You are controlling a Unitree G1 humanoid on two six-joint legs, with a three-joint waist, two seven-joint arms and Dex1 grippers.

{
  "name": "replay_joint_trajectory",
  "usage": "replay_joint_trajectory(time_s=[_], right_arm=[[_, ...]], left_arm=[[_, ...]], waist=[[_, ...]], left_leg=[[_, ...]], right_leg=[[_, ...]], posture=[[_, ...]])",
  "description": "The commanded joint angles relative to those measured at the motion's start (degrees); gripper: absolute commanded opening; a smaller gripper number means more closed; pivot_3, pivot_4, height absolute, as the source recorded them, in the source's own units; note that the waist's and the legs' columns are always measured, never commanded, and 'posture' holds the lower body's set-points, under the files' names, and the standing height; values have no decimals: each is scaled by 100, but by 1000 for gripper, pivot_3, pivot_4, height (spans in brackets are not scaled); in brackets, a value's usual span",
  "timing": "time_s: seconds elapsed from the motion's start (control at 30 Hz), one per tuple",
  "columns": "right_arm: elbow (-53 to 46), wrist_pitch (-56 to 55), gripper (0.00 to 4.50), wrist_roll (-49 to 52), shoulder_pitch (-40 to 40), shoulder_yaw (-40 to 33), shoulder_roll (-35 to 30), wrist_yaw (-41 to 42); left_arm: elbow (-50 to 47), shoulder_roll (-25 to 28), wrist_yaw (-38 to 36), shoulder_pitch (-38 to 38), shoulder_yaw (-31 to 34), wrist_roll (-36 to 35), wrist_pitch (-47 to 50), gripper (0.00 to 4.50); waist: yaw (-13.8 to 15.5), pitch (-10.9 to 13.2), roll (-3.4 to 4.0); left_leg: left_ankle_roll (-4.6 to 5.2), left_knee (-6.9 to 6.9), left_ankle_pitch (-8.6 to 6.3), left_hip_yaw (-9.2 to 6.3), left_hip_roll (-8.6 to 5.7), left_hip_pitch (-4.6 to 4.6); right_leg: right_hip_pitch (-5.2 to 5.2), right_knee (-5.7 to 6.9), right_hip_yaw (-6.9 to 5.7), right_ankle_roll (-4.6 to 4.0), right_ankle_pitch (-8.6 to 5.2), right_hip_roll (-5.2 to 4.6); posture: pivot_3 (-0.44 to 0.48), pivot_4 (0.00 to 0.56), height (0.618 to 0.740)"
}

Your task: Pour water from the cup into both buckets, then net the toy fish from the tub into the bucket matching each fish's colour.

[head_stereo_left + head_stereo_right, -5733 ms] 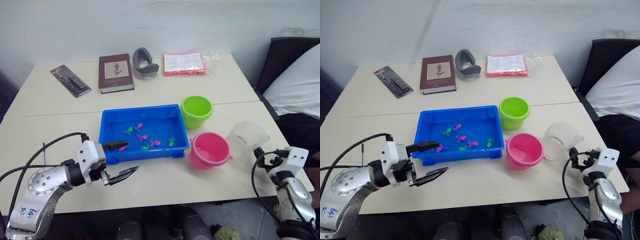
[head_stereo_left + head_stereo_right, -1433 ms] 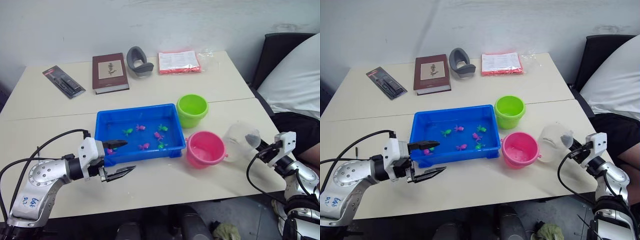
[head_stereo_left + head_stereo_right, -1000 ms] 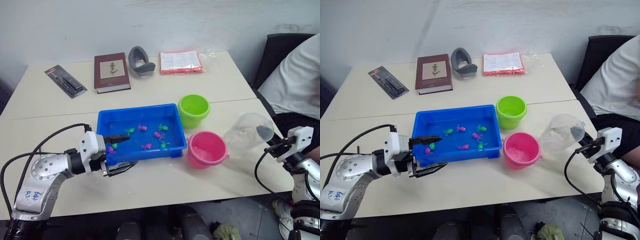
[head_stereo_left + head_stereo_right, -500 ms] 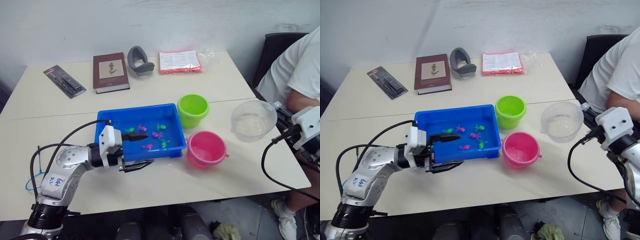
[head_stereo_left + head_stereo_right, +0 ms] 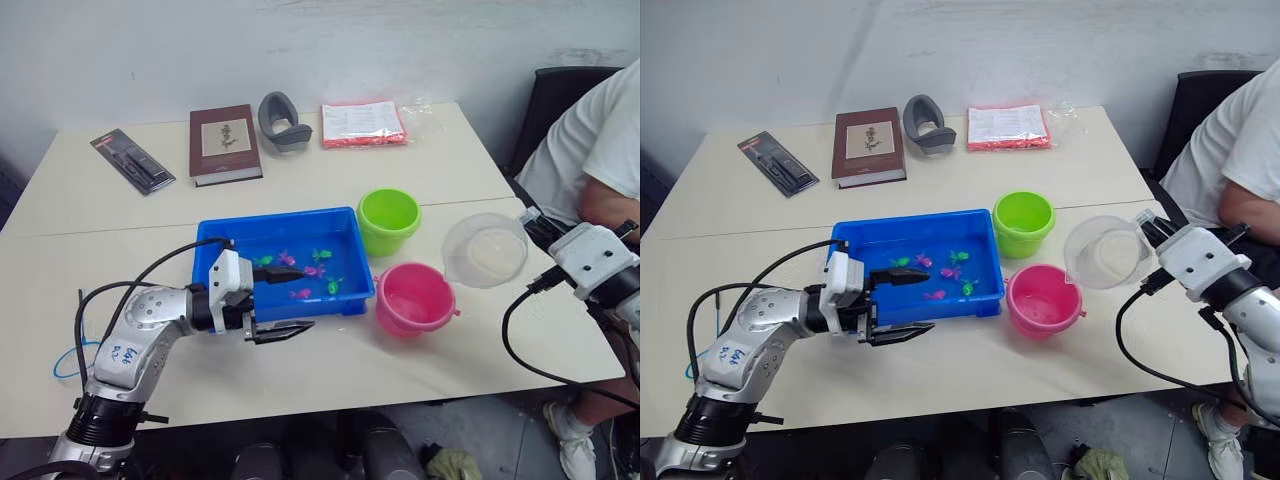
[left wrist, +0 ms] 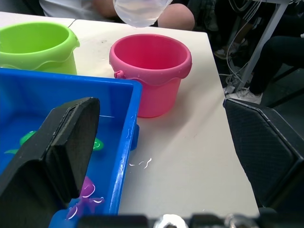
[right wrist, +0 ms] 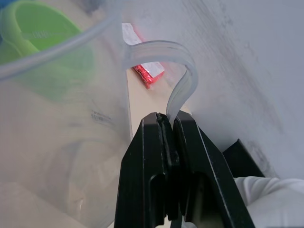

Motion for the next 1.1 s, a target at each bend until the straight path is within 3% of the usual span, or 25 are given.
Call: replay_joint_trajectory(time_s=[0.03, 0.5, 1.1], right_arm=[[-61, -522, 38, -218, -40, -34, -52, -249], [383, -1918, 38, -1444, 149, 163, -53, -1254], [583, -2277, 38, -2011, -130, 319, -158, -1768]], left_arm=[[-75, -20, -49, -85, -5, 21, -111, 4500], [-41, -73, -45, -123, 12, 51, -144, 4500], [-14, -155, -2, -25, 28, 129, -283, 4500]], waist=[[5, 0, 0], [16, 0, -1], [16, 1, -1]], left_leg=[[0, 0, 0, 0, 0, 0], [-4, 2, 4, 9, 2, 5], [-4, 3, 5, 18, 4, 8]], right_leg=[[0, 0, 0, 0, 0, 0], [0, 2, 11, 0, 0, 5], [-1, 4, 21, 0, 0, 8]], posture=[[0, 150, 740], [0, 150, 740], [0, 150, 740]])
